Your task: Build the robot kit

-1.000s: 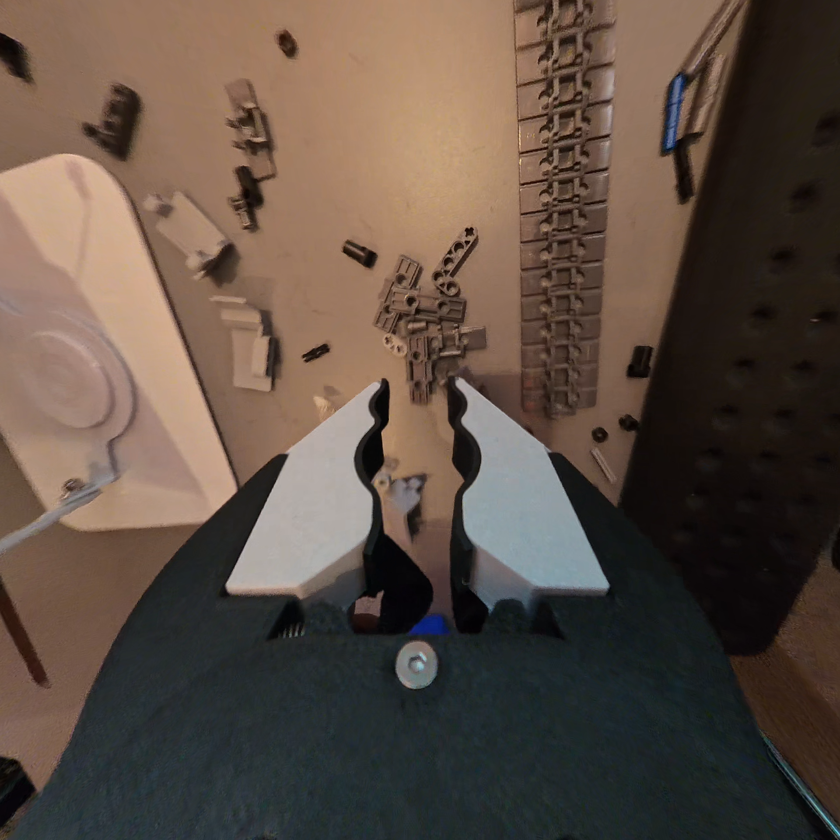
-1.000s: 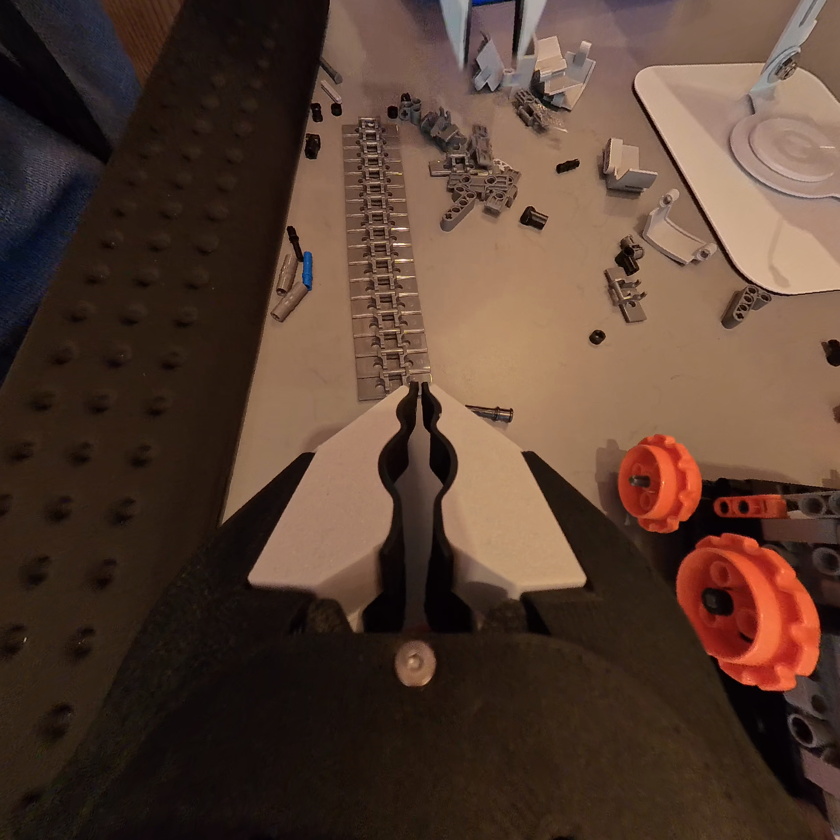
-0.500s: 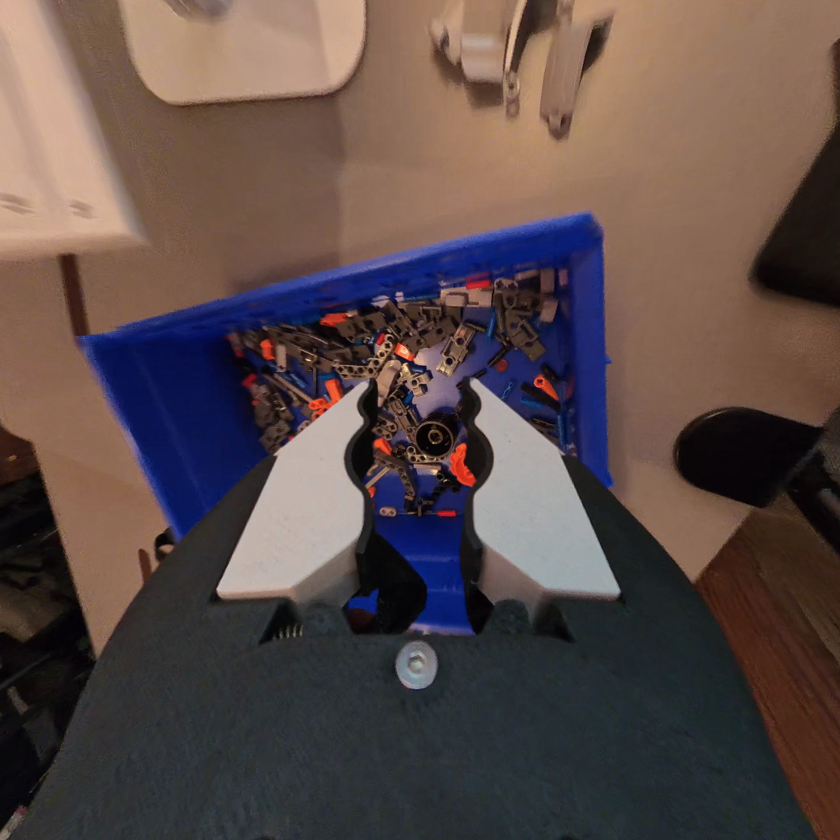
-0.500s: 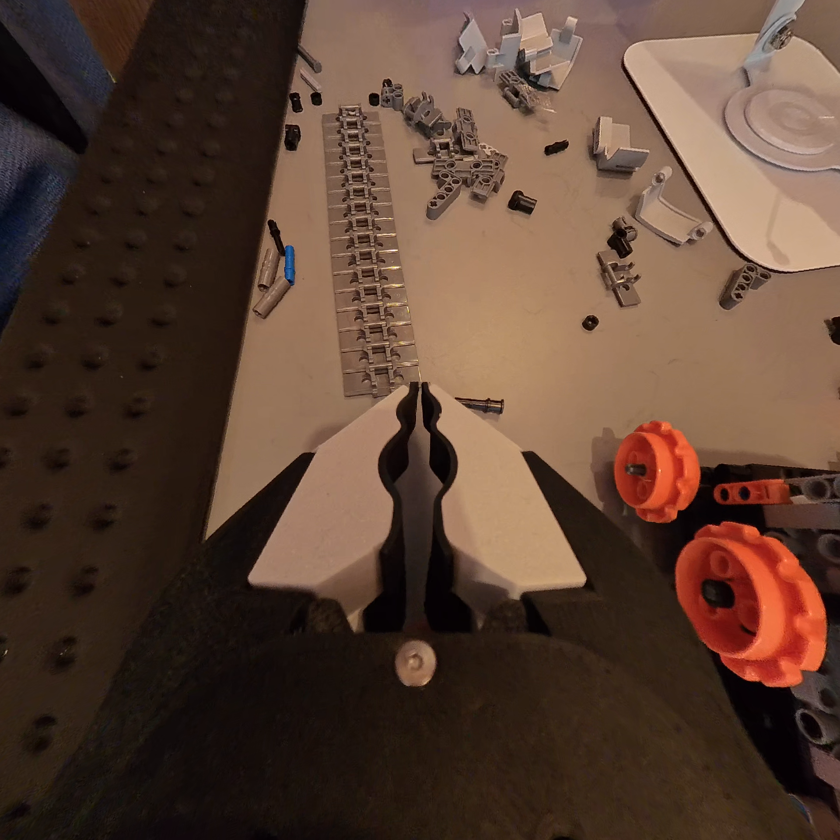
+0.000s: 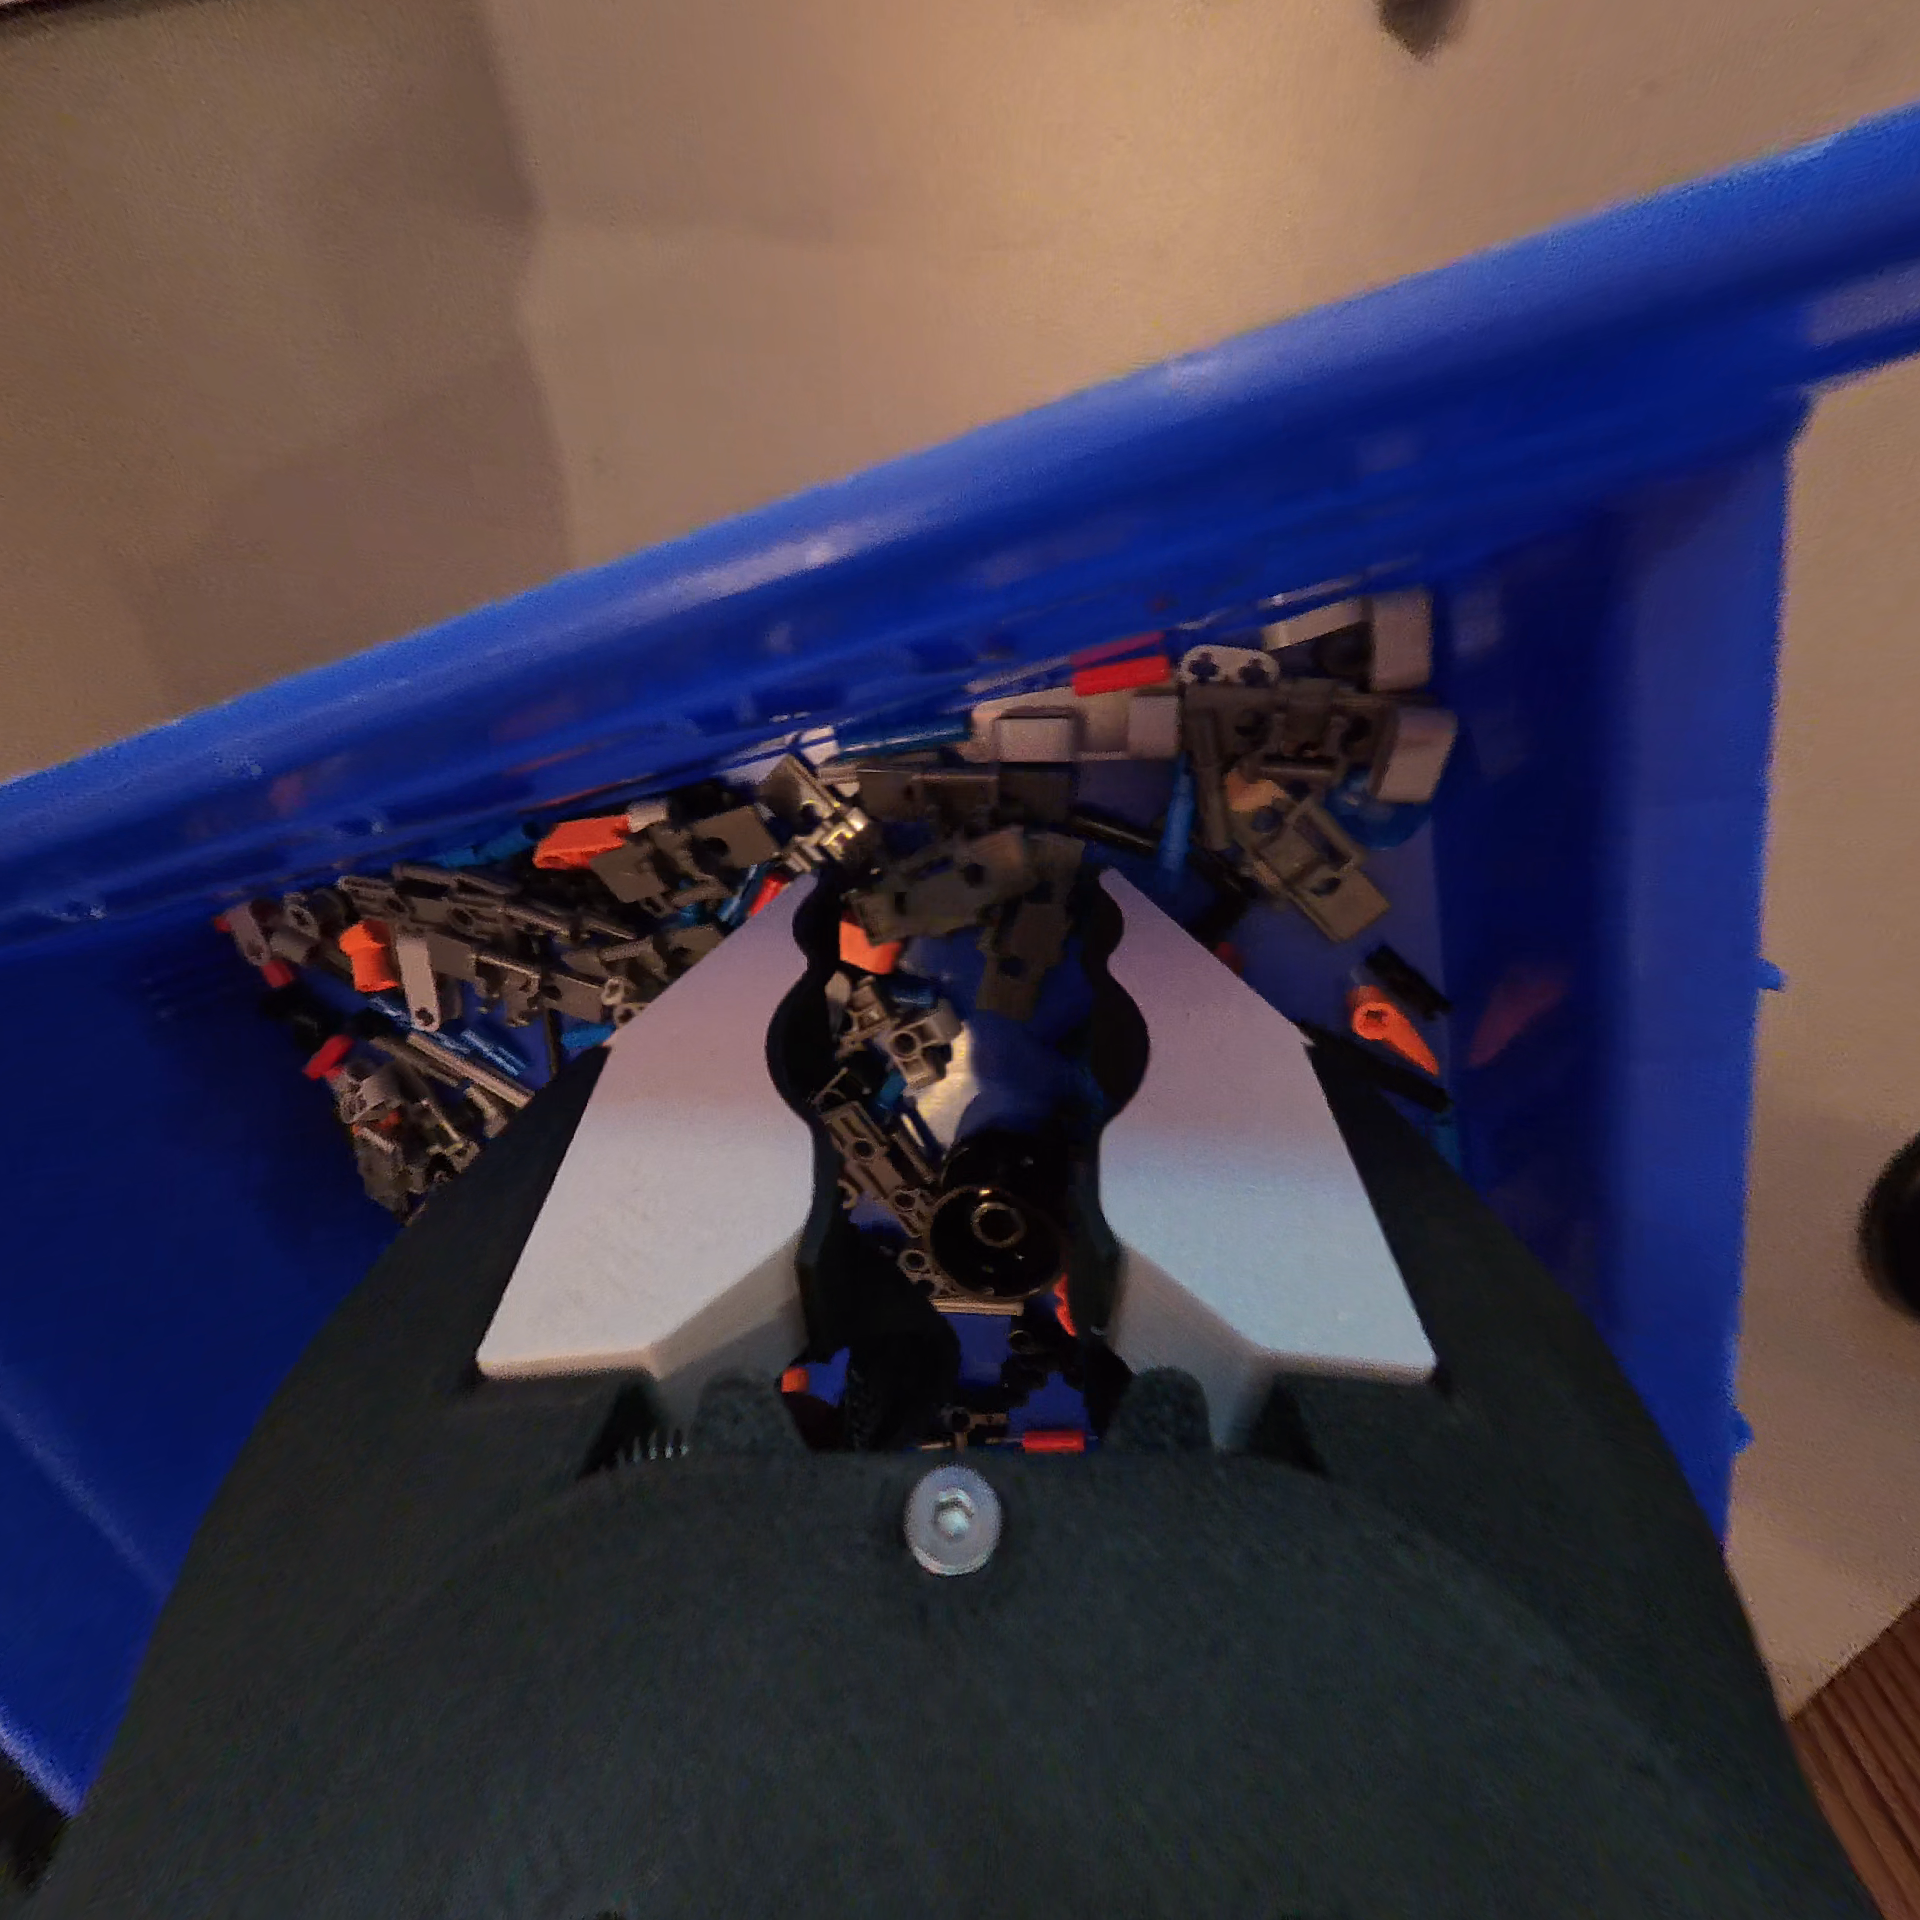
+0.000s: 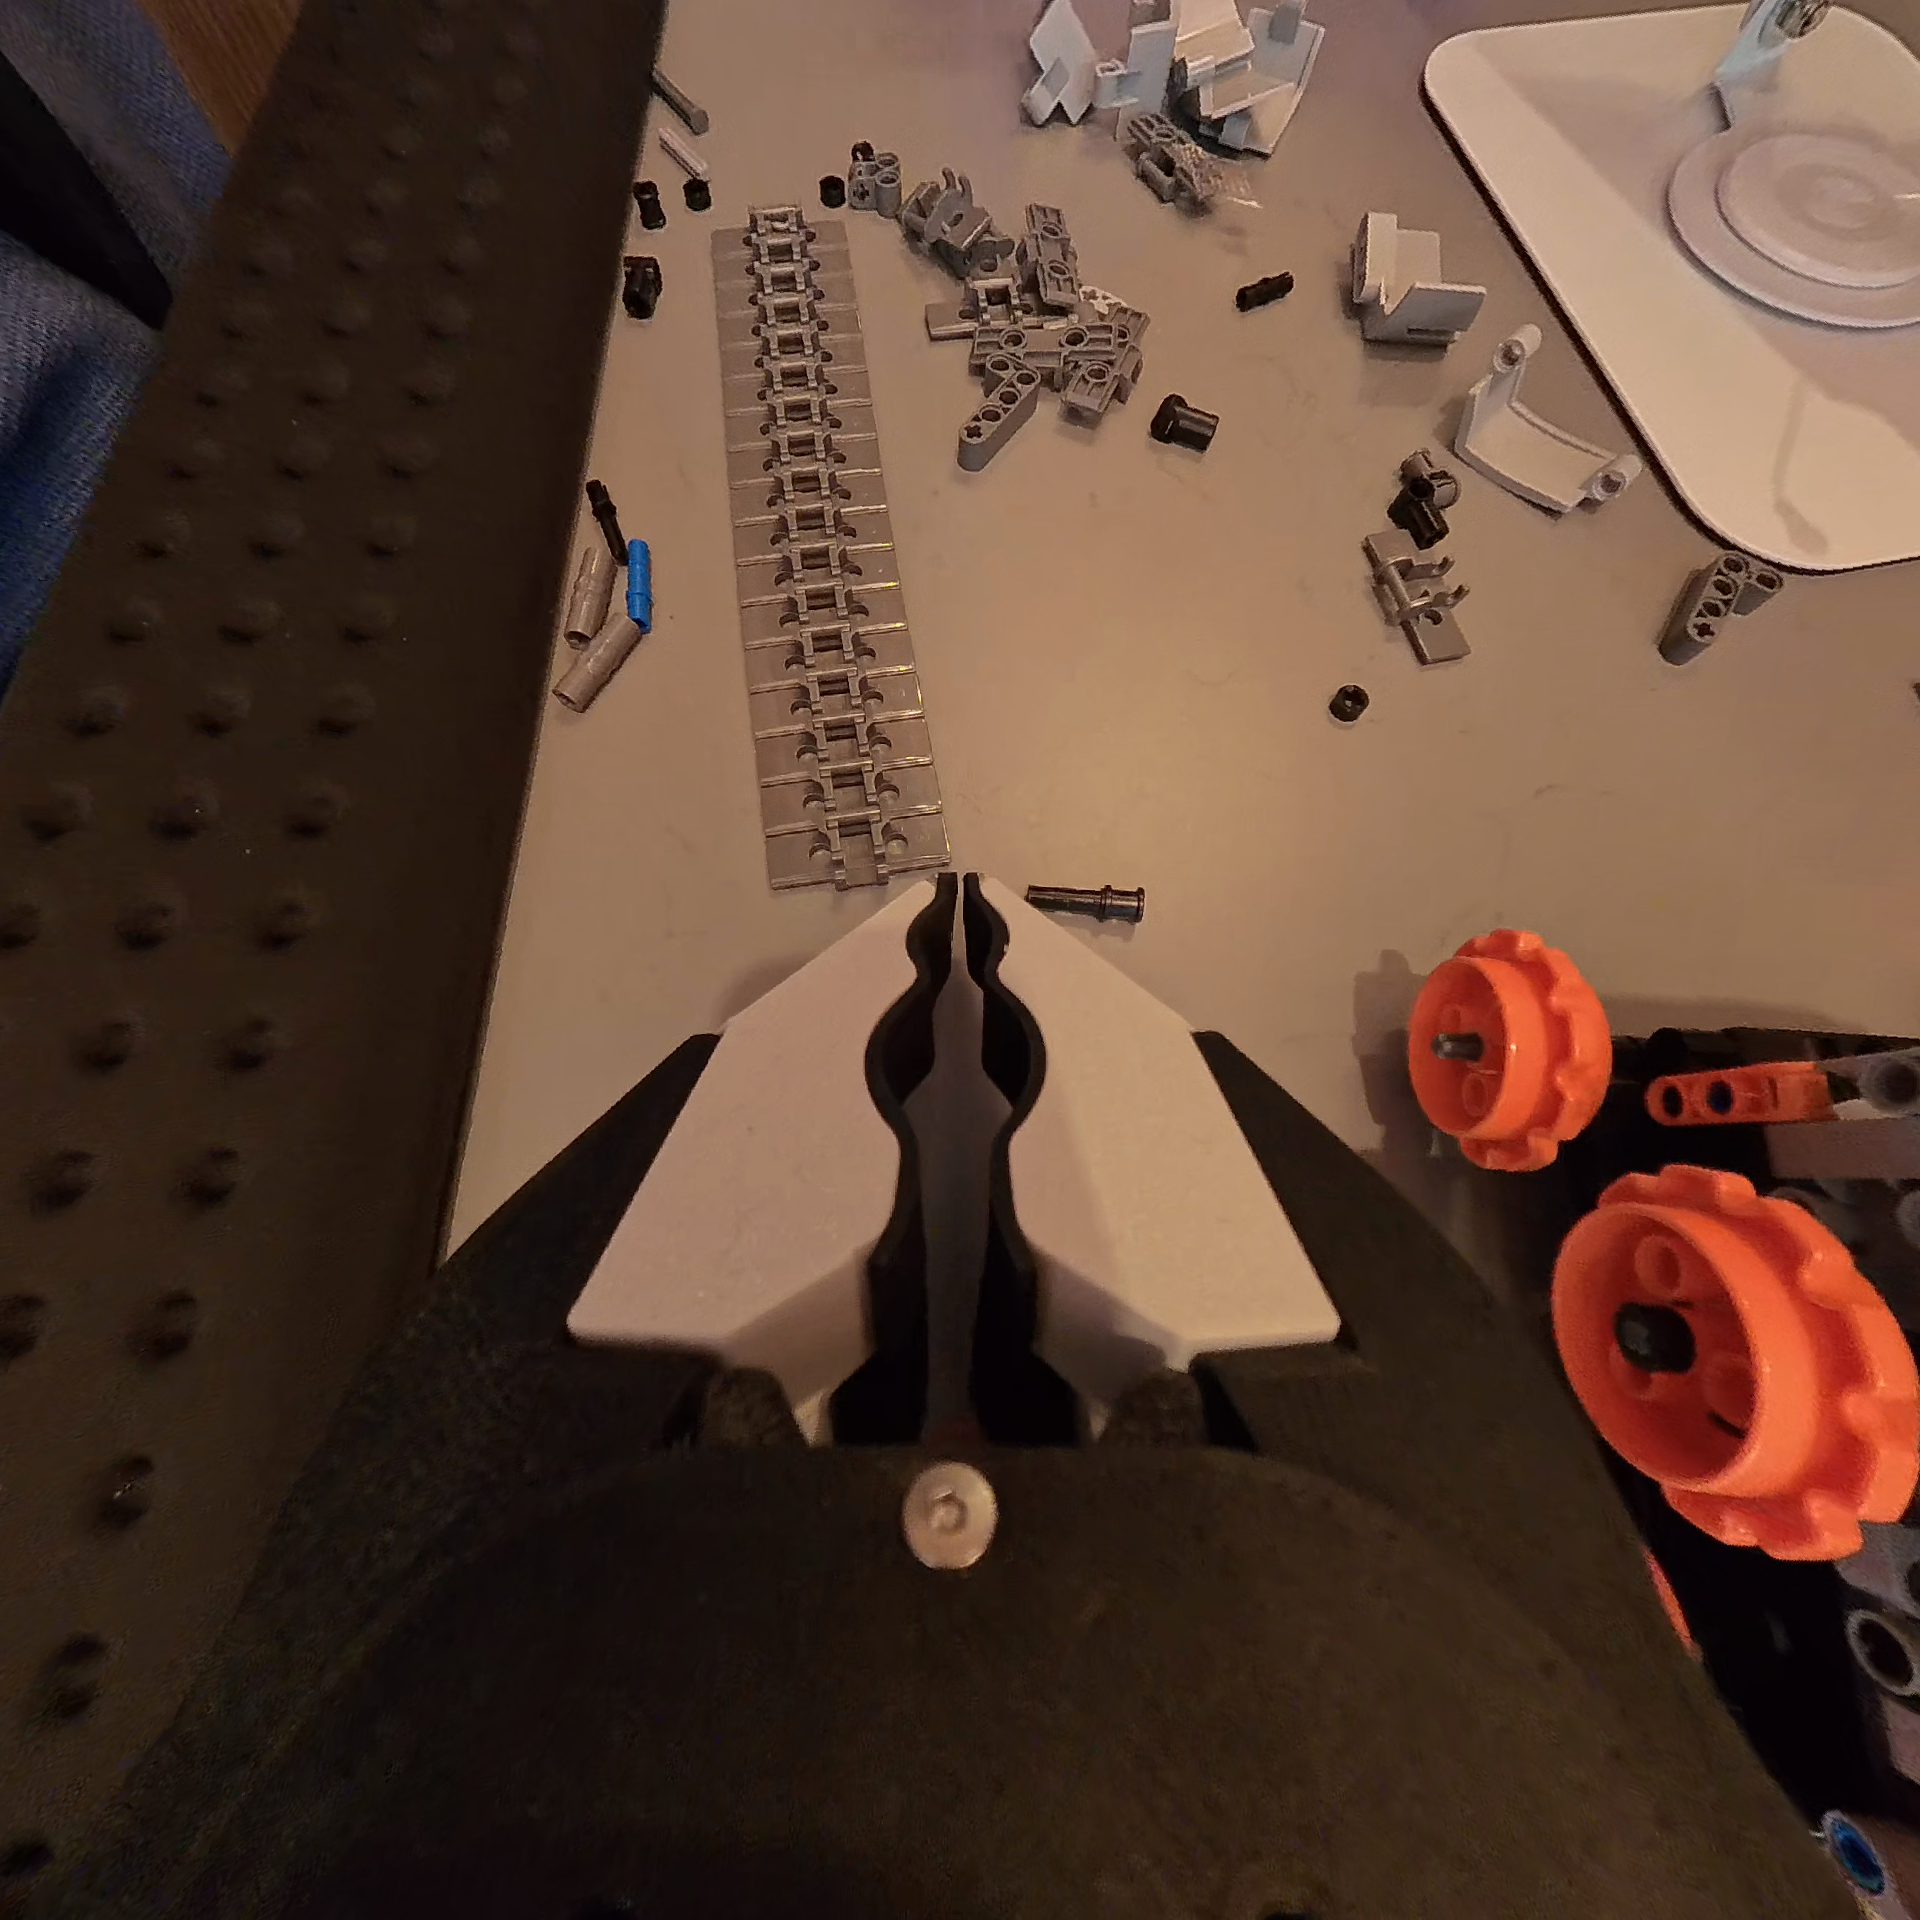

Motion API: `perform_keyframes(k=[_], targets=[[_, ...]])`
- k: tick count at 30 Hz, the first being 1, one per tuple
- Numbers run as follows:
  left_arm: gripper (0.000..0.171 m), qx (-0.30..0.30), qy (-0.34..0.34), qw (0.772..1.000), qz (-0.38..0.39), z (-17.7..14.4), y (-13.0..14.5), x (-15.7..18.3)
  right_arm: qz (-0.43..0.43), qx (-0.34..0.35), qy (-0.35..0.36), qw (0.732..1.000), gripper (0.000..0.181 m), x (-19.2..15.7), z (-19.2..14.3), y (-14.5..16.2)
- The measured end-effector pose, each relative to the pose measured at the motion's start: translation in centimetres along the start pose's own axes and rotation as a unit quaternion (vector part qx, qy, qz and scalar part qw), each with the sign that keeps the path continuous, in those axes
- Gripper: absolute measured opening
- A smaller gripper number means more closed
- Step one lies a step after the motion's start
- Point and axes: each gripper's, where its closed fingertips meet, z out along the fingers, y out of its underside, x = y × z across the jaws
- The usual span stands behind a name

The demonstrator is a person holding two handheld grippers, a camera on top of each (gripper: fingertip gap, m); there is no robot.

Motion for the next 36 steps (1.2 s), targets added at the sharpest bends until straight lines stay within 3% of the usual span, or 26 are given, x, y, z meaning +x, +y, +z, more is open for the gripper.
perform_keyframes(k=[7,17,26,29,36], targets=[[0.051,0.008,0.002,1.0,-0.009,0.1,0.1,-0.7,0.001,0.0,-0.002,1.0,0.0,0.0,0.0,0.0],[0.041,0.052,0.048,0.995,-0.076,0.5,-0.2,-0.7,0.0,0.0,-0.001,1.0,0.0,-0.1,-0.1,0.0],[0.041,0.076,0.04,0.99,-0.113,0.3,0.1,-0.2,-0.001,0.0,-0.004,1.0,0.0,-0.1,-0.1,0.0],[0.041,0.1,0.046,0.982,-0.151,0.0,-0.4,-0.3,-0.001,-0.001,-0.004,1.0,0.0,-0.1,-0.1,0.1],[0.05,0.095,0.067,0.963,-0.244,0.2,-0.9,0.1,-0.001,-0.003,-0.004,1.0,0.0,-0.2,0.0,0.1]])
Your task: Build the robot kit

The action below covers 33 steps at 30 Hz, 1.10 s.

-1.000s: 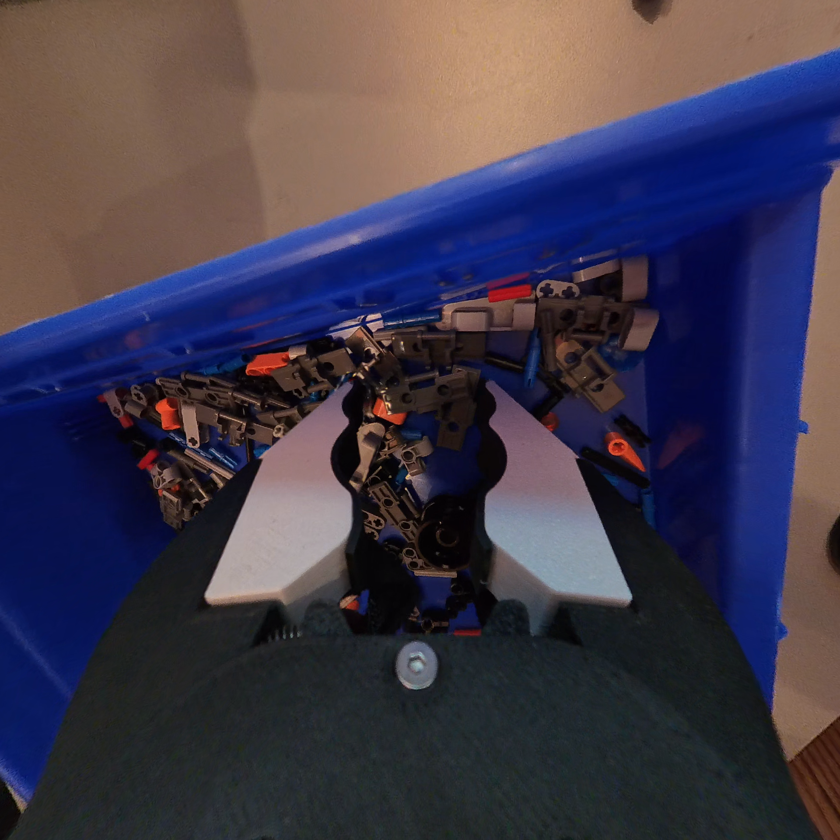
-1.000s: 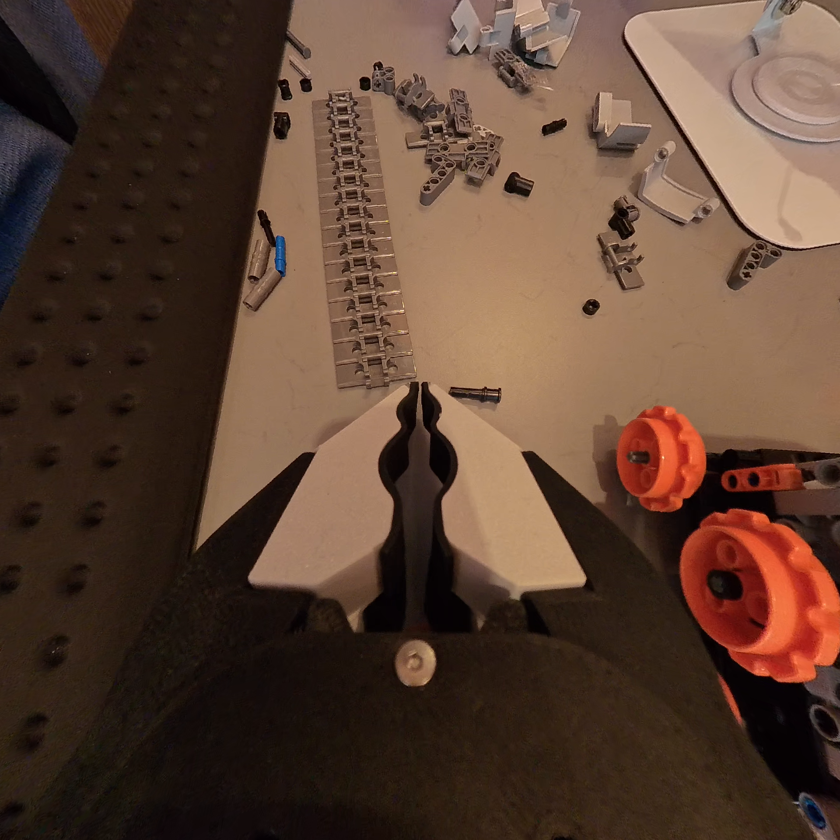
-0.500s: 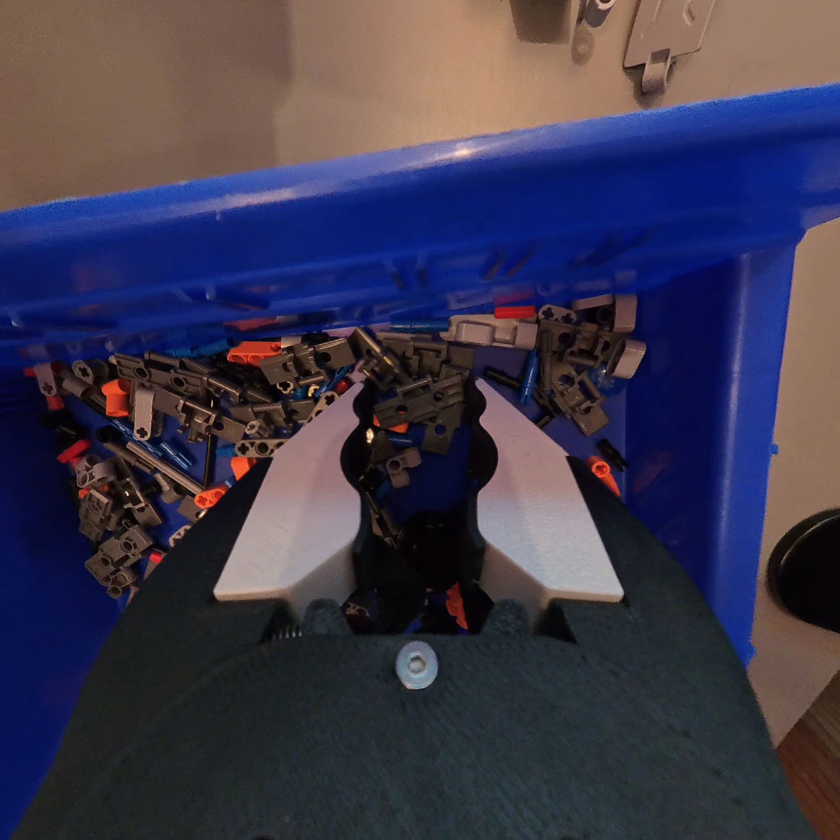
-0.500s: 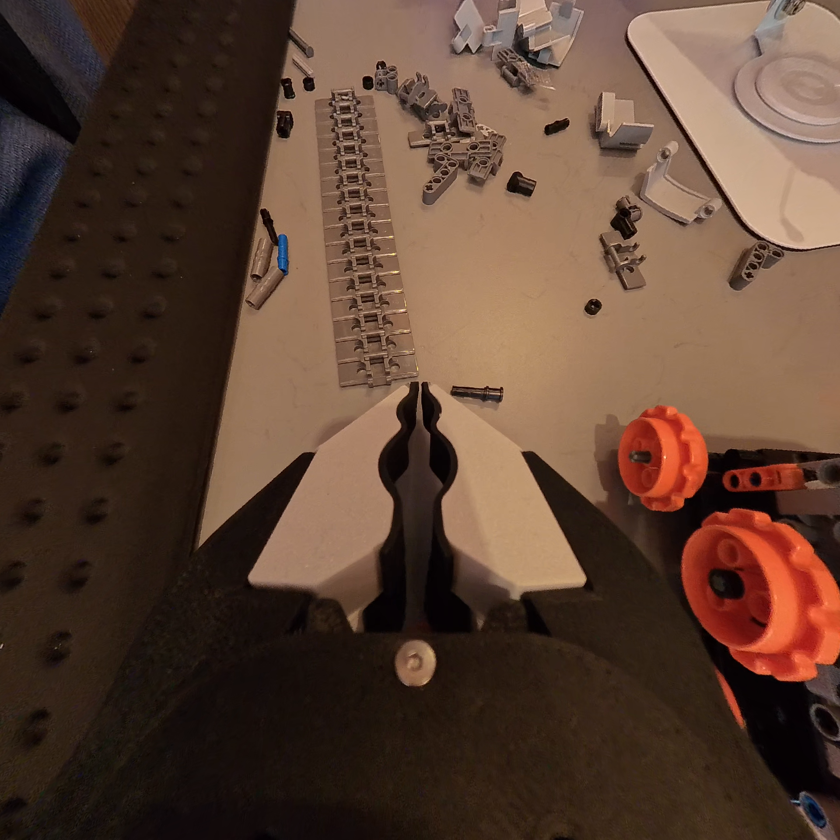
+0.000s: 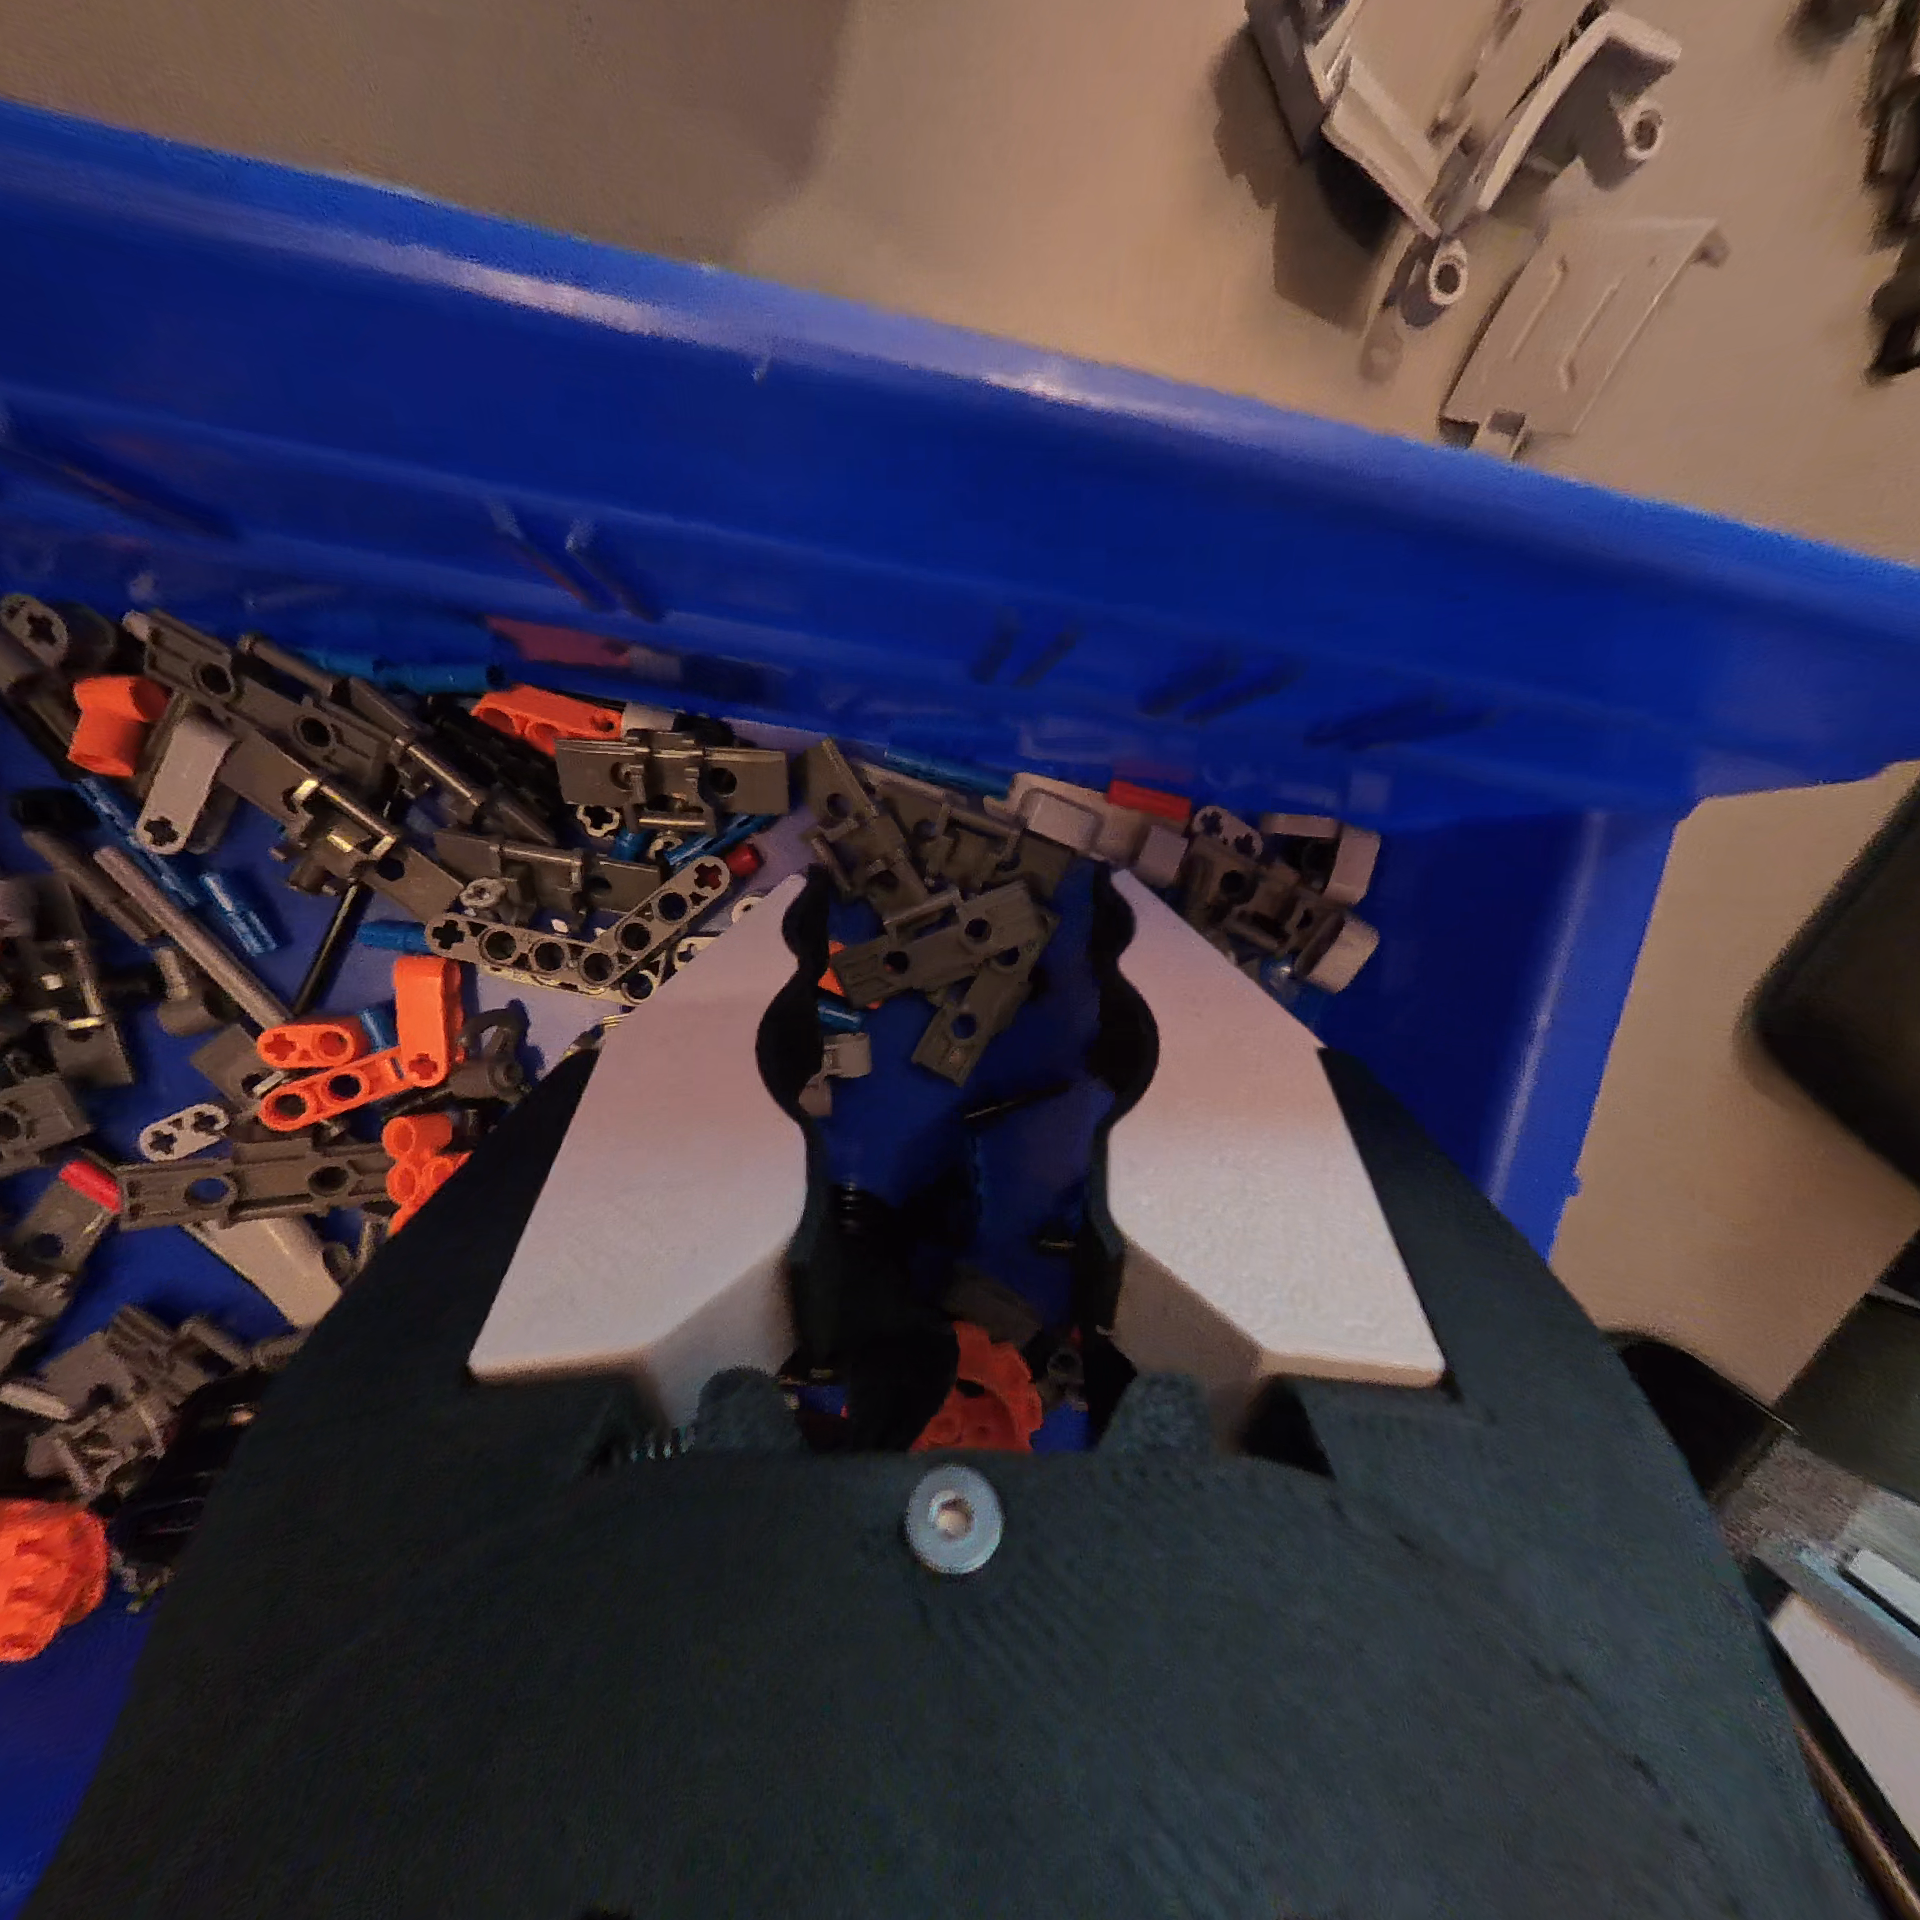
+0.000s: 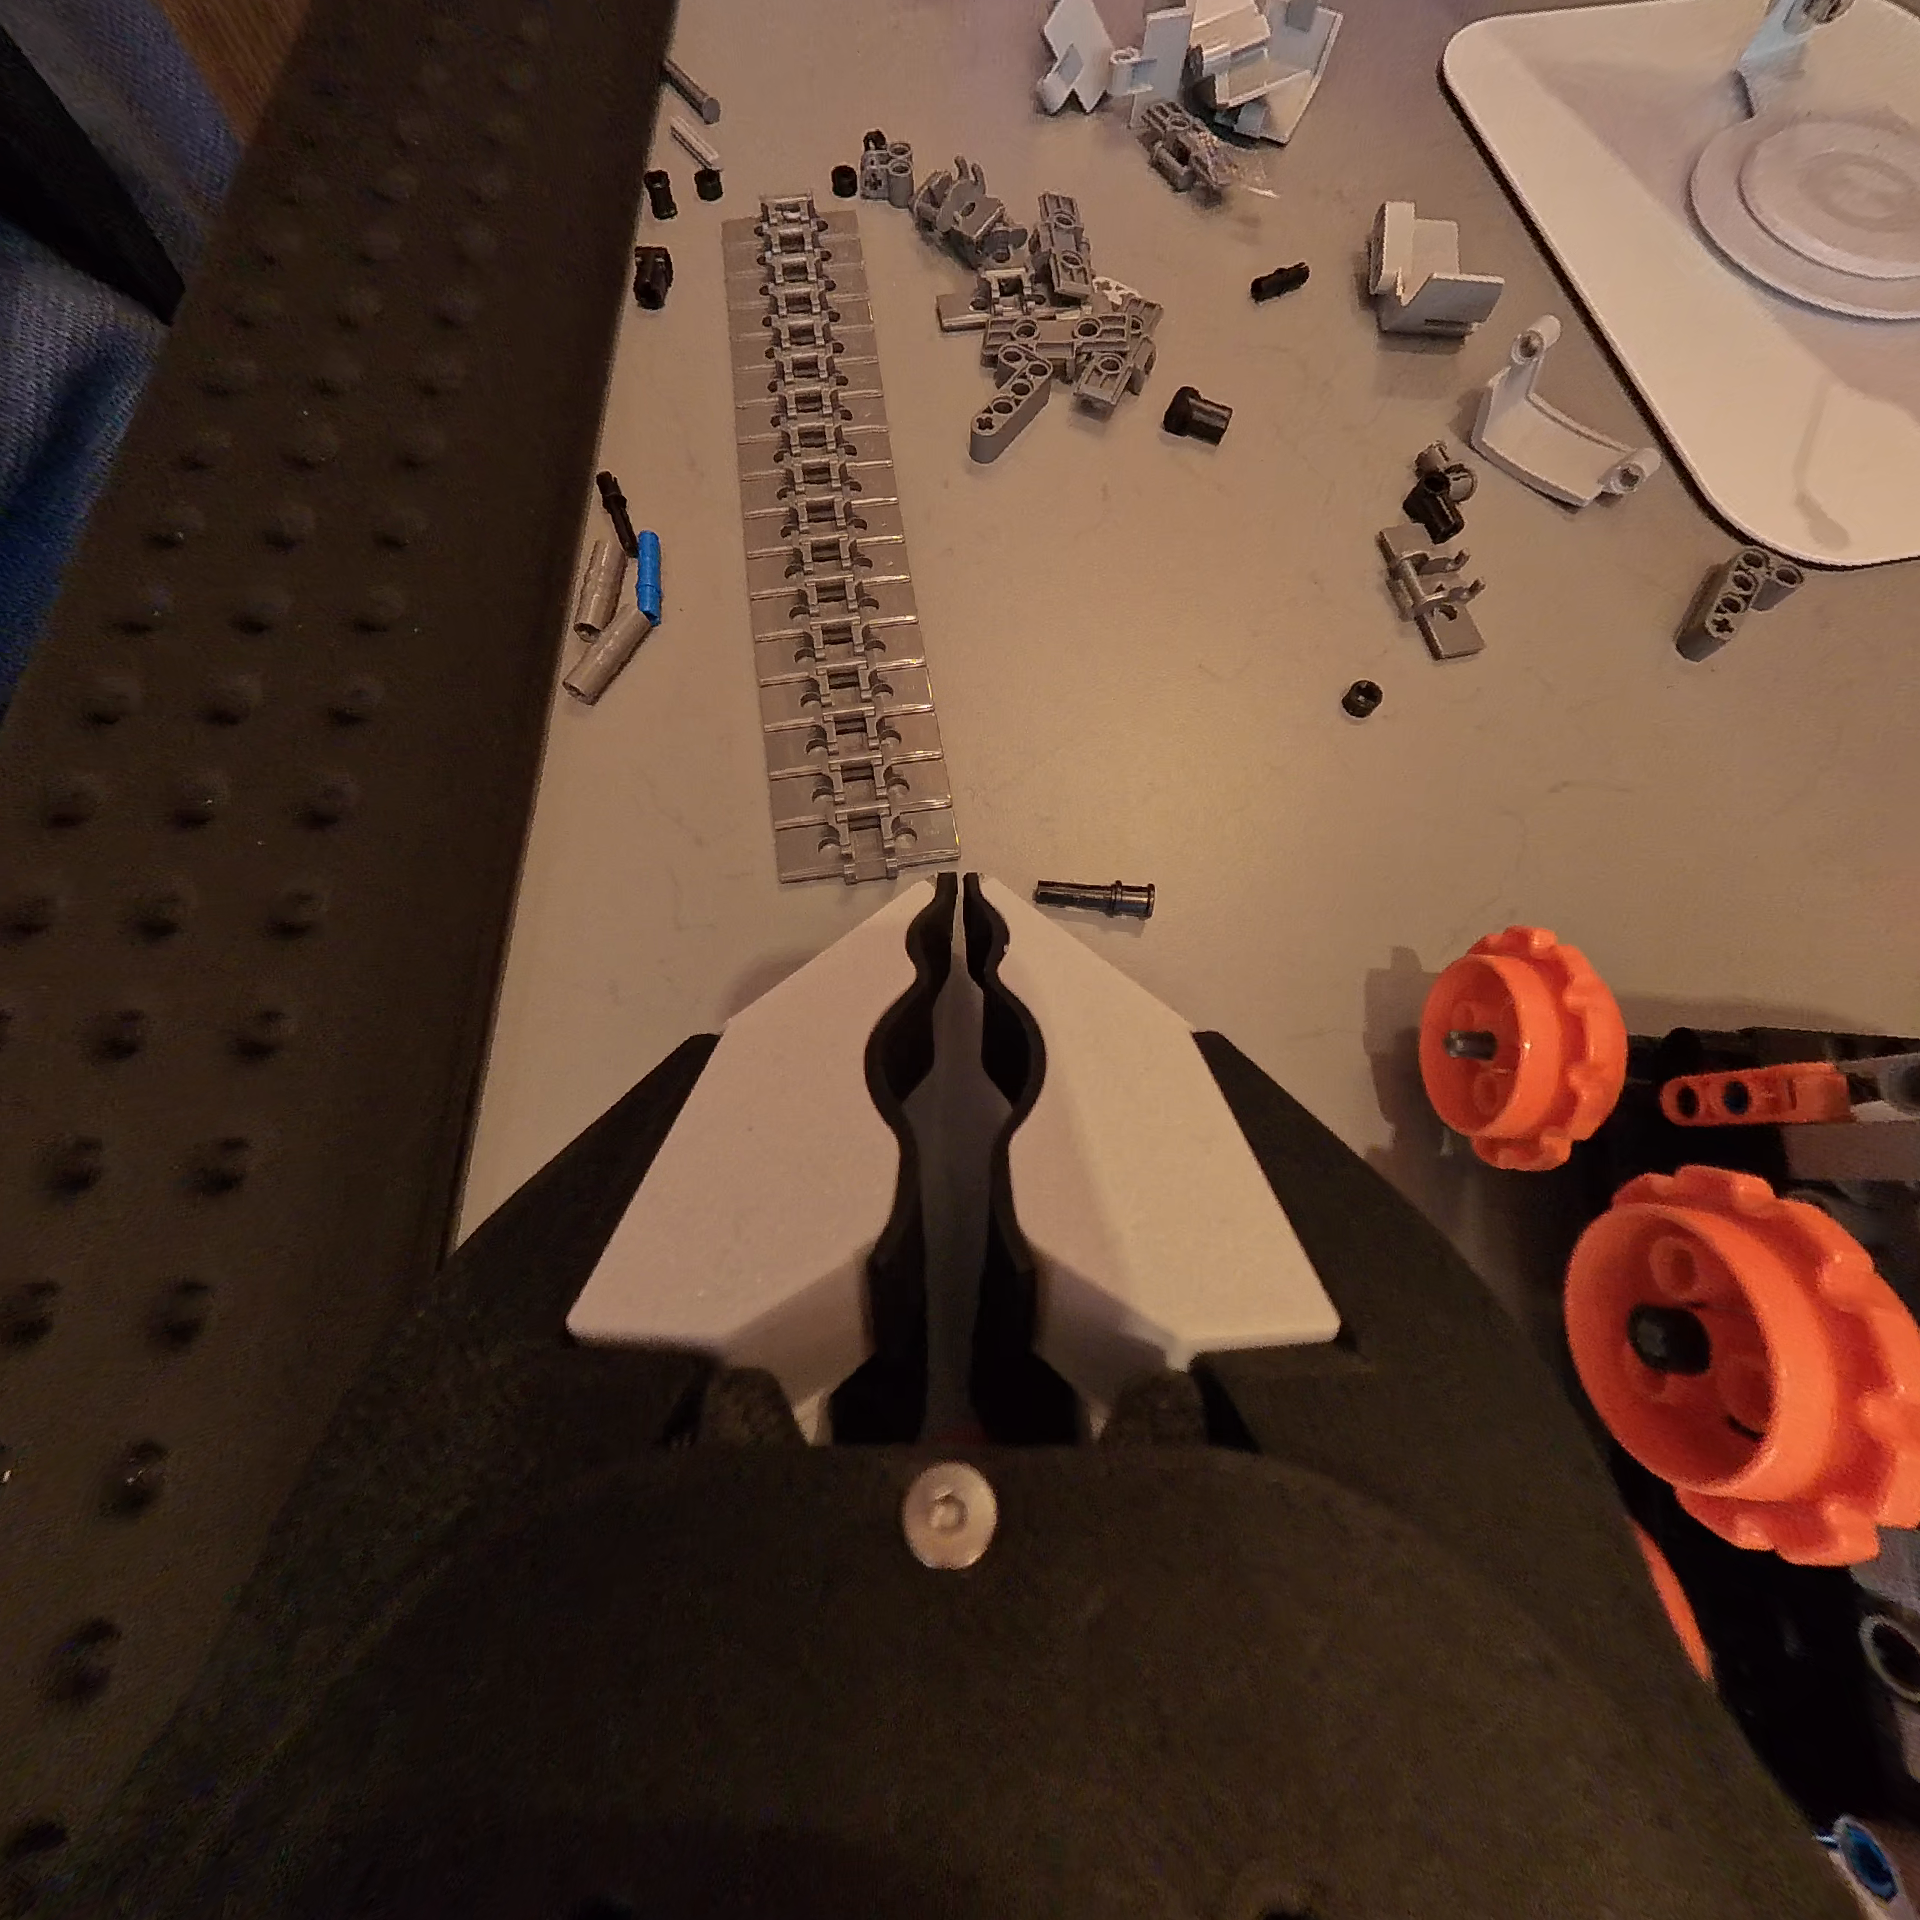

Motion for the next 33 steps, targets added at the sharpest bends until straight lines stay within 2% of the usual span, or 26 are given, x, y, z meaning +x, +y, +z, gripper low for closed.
perform_keyframes(k=[2,4,6,15,21,26,30,33], targets=[[0.046,-0.008,-0.019,1.0,0.014,0.1,0.1,-0.2,0.0,0.0,0.0,1.0,0.0,0.0,0.0,0.0],[0.034,-0.021,-0.045,0.998,0.035,0.0,0.3,-0.8,-0.001,0.0,0.0,1.0,0.0,0.0,0.0,0.0],[0.027,-0.025,-0.04,0.998,0.05,0.1,0.3,-0.5,-0.002,0.0,0.0,1.0,0.0,-0.1,0.0,0.0],[0.017,-0.014,-0.052,0.997,0.062,0.1,0.2,-0.2,-0.006,0.001,-0.002,1.0,0.0,-0.2,-0.1,-0.2],[0.017,-0.014,-0.057,0.997,0.058,-0.3,0.2,-0.4,-0.007,0.003,-0.001,1.0,0.0,-0.3,-0.2,-0.2],[0.018,-0.013,-0.058,0.995,0.079,-2.2,0.1,-0.7,-0.007,0.0,-0.004,1.0,0.0,-0.3,-0.1,-0.1],[0.018,-0.039,-0.043,0.989,0.134,-3.4,0.8,-0.2,-0.006,0.0,-0.004,1.0,0.0,-0.4,-0.1,-0.1],[0.017,-0.066,-0.034,0.981,0.179,-3.0,1.8,0.3,-0.005,-0.002,-0.005,1.0,0.0,-0.4,-0.1,0.0]])
